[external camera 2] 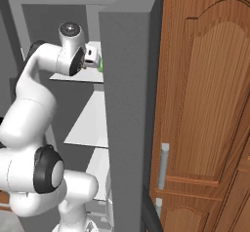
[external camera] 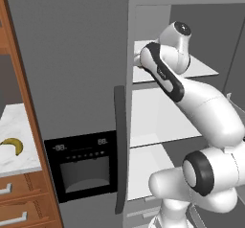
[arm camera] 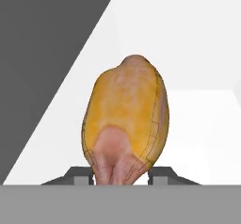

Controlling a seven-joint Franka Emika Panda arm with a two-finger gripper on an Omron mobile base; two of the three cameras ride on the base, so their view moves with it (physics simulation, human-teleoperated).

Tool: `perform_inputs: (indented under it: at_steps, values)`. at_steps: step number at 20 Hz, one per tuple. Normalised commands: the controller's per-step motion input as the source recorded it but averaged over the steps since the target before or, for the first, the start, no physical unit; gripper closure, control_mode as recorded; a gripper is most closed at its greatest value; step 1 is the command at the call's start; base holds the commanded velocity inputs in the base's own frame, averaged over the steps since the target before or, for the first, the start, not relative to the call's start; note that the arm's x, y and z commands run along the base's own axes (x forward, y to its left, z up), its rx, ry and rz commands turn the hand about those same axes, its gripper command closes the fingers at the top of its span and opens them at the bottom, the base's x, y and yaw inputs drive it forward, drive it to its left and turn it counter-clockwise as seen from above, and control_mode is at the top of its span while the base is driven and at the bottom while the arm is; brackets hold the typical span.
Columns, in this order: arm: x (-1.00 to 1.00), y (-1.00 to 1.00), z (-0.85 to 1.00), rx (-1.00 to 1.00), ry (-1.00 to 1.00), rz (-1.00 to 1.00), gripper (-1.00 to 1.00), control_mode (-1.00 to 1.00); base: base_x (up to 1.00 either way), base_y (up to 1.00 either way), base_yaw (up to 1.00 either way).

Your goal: Open the fridge, remove the banana, corn, and chicken drumstick, and place them on any counter.

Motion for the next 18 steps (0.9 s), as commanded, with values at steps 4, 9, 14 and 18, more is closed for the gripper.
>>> perform_inputs:
  at_steps: [4,9,14,18]
  values:
    - [-0.46,-0.02,0.00,0.02,-0.12,0.01,1.00,-1.00,0.00,0.00,0.00]
    - [-0.73,0.00,0.13,0.00,-0.13,0.05,1.00,-1.00,0.00,0.00,0.00]
    - [-0.97,0.00,0.44,0.00,-0.12,0.03,1.00,-1.00,0.00,0.00,0.00]
    - [-1.00,0.00,0.47,0.00,-0.02,0.00,1.00,-1.00,0.00,0.00,0.00]
